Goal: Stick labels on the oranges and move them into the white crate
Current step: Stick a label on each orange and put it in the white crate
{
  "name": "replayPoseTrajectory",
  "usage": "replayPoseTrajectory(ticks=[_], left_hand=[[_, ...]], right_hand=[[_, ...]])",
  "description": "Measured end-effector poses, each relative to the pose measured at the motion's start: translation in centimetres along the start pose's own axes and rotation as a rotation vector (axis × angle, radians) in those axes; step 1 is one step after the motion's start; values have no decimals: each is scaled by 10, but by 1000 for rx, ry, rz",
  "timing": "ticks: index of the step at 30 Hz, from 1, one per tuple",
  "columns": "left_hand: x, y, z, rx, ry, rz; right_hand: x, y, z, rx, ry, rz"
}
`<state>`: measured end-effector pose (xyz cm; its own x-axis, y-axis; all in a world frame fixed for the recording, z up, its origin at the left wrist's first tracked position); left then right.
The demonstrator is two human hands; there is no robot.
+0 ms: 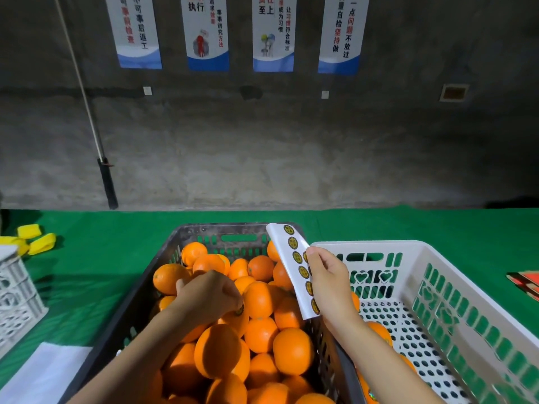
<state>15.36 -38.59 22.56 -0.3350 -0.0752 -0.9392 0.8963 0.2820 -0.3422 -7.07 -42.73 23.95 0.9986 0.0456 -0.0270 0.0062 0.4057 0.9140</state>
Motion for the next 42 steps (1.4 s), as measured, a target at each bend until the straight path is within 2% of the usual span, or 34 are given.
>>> replayPoseTrajectory(ticks=[13,16,22,29,31,33,38,42], left_hand=[[-4,5,-1,-33,-180,121],[0,17,4,-140,-119,216],[26,20,5,-98,51,327],[25,10,9,-71,-4,324],[22,8,8,-51,-45,237],[14,6,7,-35,-77,32],[-44,3,3,83,-176,-820],[-41,24,8,-183,-77,-1426]], right_hand=[[5,-2,-2,49,26,-21],[7,-2,-3,57,39,-18],[7,-1,-4,57,49,-14],[9,-1,-4,51,57,-13],[8,-1,-3,39,51,-9],[7,-2,-2,32,49,-2],[8,-5,0,17,60,20],[9,1,1,-78,76,-61]])
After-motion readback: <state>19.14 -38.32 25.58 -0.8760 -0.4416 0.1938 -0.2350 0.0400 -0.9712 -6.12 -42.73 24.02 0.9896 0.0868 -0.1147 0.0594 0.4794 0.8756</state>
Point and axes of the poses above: each hand's wrist, its own z-axis towards the middle knuckle, its own x-axis out of the palm, y = z × x, the point moved 10 cm from there along z, towards the middle knuckle, and after that the axes turned 12 degrees about -x, right-handed, at the moved point
